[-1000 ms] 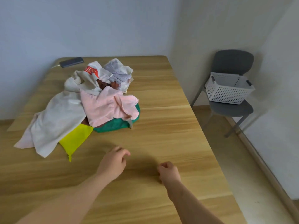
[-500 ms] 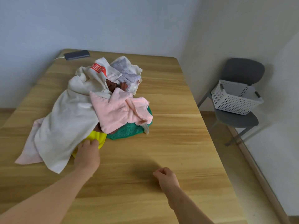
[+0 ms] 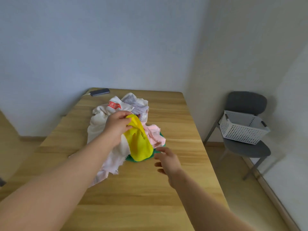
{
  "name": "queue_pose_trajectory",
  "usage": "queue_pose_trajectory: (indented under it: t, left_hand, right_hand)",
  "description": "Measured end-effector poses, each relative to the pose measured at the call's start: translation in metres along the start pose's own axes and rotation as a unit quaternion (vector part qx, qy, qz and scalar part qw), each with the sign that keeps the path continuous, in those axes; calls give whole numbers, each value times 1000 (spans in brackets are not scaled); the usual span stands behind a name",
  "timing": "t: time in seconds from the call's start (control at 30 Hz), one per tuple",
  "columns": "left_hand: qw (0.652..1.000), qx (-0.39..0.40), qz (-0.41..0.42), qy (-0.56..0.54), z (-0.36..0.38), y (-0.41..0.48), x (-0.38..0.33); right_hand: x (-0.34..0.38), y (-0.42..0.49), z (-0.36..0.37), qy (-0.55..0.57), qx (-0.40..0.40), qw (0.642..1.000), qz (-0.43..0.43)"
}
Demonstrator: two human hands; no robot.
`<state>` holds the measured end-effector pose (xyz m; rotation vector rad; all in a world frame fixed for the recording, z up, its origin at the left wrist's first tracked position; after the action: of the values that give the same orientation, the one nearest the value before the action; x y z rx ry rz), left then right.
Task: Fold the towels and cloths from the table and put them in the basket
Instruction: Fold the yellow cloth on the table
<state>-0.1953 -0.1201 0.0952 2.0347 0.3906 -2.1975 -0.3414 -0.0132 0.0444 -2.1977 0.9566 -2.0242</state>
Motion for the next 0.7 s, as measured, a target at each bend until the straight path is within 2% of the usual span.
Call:
queue_pose_trajectory:
  t: [0.07, 0.17, 0.3, 0.4, 0.5, 0.6, 0.7]
  left_hand:
    - [996, 19, 1, -85, 12, -19, -40]
    - [981, 88, 14, -174, 30, -55, -91]
    - [948, 184, 10, -259, 46, -95, -143]
    - [935, 226, 23, -273, 53, -114, -166]
    - [964, 199, 95, -149, 63, -124, -165]
    - [979, 136, 149, 31, 66, -127, -144]
    - [964, 125, 193, 131, 56, -127, -122]
  right_hand:
    - [32, -10, -3, 33, 27, 997, -60]
    - [70, -23, -17, 101, 49, 983, -146]
    - [108, -40, -51, 98, -8, 963, -253]
    - [121, -49, -82, -19, -110, 941, -321]
    - [119, -58, -109, -92, -195, 920, -328]
    - [110, -67, -130, -103, -197, 923, -315]
    - [101, -79, -151, -113, -173, 926, -315]
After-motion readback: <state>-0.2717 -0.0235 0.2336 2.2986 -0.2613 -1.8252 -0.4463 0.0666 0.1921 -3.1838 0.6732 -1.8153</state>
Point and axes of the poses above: each hand's wrist, its own y-axis towards the middle knuckle, its own z-axis out of the palm, x = y × z, the point moved 1 cm from there along y, towards the middle knuckle, and after that the axes turned 13 degrees about -x, right-handed, at the moved point
